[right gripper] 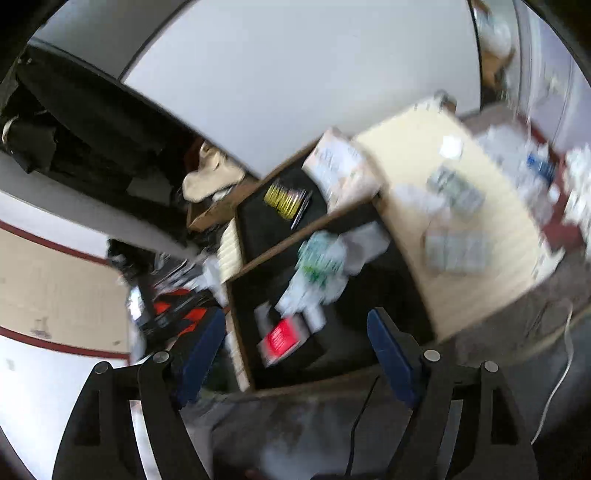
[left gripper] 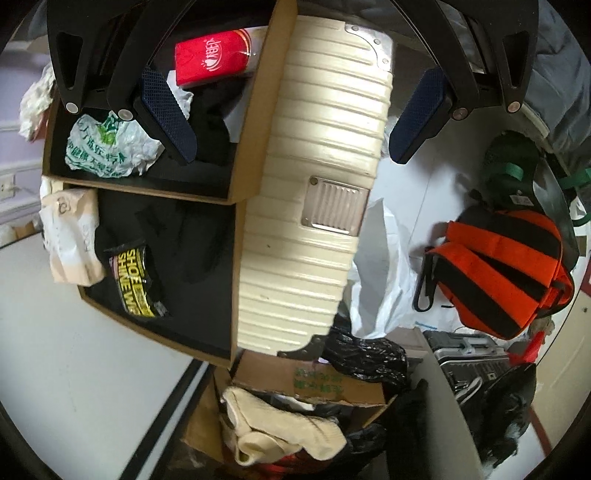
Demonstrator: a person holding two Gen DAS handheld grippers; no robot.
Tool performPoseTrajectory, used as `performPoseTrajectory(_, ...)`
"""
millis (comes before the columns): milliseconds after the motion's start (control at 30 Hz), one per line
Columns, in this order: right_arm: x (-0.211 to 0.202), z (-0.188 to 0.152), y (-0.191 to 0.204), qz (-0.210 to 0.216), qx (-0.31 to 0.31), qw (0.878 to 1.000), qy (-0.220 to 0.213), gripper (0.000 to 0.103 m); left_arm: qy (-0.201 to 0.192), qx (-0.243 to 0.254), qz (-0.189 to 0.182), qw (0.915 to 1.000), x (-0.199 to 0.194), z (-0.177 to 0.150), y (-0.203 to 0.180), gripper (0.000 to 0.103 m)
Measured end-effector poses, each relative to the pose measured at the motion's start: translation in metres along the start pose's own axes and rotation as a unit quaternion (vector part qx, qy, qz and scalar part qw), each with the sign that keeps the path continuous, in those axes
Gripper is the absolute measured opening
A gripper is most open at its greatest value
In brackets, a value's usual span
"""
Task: Organize soft objects
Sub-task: 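Bring the open left gripper back over the box toward the shoe shine wipes pack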
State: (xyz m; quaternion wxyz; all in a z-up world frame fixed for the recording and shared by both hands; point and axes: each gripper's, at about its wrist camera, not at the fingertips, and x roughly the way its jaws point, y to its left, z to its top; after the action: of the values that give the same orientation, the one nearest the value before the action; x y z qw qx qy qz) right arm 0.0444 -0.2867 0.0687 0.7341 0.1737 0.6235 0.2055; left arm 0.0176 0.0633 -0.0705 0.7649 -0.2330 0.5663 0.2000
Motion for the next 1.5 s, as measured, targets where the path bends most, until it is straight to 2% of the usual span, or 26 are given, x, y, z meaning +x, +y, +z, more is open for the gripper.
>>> performPoseTrajectory(33,-0.015,-0.003,0.004,0.012,0.002,1.0,0.007,0.078,0.002,0.001,0.001,1.0,0.002,0.0,-0.002,0.103)
performPoseTrajectory(67,-0.013,-0.006,0.008,0.016,0.001,1.0,0.012,0.078,0.004,0.0,0.001,1.0,0.004,0.002,-0.003,0.103)
performPoseTrajectory(167,-0.012,-0.013,0.018,0.007,-0.021,0.999,0.043,0.078,0.01,-0.004,0.002,0.9999,0.013,0.005,-0.006,0.103)
performPoseTrajectory(267,-0.001,-0.008,0.011,0.025,-0.023,0.996,0.087,0.078,0.017,-0.005,0.002,0.9998,0.02,0.006,-0.008,0.103)
performPoseTrajectory(300,-0.001,-0.006,0.005,0.022,-0.015,0.996,0.087,0.078,0.019,-0.004,0.002,0.9998,0.021,0.005,-0.009,0.103)
performPoseTrajectory(400,-0.01,-0.001,-0.002,0.005,-0.012,0.998,0.068,0.078,0.025,0.004,0.004,0.9997,0.024,0.003,-0.011,0.103)
performPoseTrajectory(533,-0.027,0.004,0.0,-0.001,-0.026,0.999,0.039,0.078,0.021,0.01,0.005,0.9997,0.021,0.001,-0.013,0.103)
performPoseTrajectory(667,-0.038,0.002,-0.001,0.0,-0.014,1.0,0.019,0.078,0.016,0.007,0.006,0.9998,0.017,0.001,-0.011,0.103)
performPoseTrajectory(767,-0.047,-0.001,0.006,-0.003,-0.028,1.0,0.0,0.078,0.016,0.002,0.008,0.9998,0.017,0.002,-0.008,0.103)
performPoseTrajectory(833,-0.05,-0.003,0.012,-0.027,-0.048,0.998,-0.014,0.078,0.017,0.0,0.009,0.9998,0.018,0.002,-0.006,0.103)
performPoseTrajectory(900,-0.049,-0.002,0.013,-0.019,-0.075,0.997,-0.022,0.078,0.015,0.0,0.01,0.9998,0.018,0.002,-0.006,0.103)
performPoseTrajectory(1033,-0.041,0.016,-0.012,-0.035,-0.067,0.996,-0.041,0.078,-0.001,0.005,0.004,1.0,0.015,0.003,-0.009,0.103)
performPoseTrajectory(1100,-0.044,0.028,-0.033,-0.04,-0.045,0.995,-0.074,0.079,-0.014,0.015,-0.003,0.9998,0.01,0.003,-0.014,0.103)
performPoseTrajectory(1167,-0.051,0.038,-0.048,-0.06,-0.042,0.991,-0.115,0.079,-0.035,0.027,-0.015,0.9989,0.003,0.004,-0.021,0.103)
performPoseTrajectory(1233,-0.061,0.043,-0.051,-0.101,-0.07,0.978,-0.167,0.079,-0.056,0.034,-0.025,0.9976,-0.004,0.005,-0.027,0.103)
performPoseTrajectory(1300,-0.071,0.043,-0.046,-0.128,-0.109,0.963,-0.212,0.079,-0.094,0.048,-0.043,0.9935,-0.015,0.005,-0.034,0.103)
performPoseTrajectory(1367,-0.082,0.04,-0.038,-0.128,-0.149,0.946,-0.257,0.078,-0.164,0.068,-0.053,0.9826,-0.035,0.0,-0.042,0.103)
performPoseTrajectory(1400,-0.087,0.037,-0.034,-0.118,-0.169,0.939,-0.276,0.079,-0.182,0.074,-0.053,0.9791,-0.041,-0.001,-0.044,0.103)
performPoseTrajectory(1433,-0.09,0.034,-0.029,-0.11,-0.192,0.932,-0.287,0.079,-0.196,0.084,-0.052,0.9757,-0.047,-0.003,-0.048,0.103)
performPoseTrajectory(1500,-0.093,0.029,-0.02,-0.118,-0.232,0.918,-0.299,0.079,-0.196,0.097,-0.042,0.9749,-0.056,-0.003,-0.057,0.103)
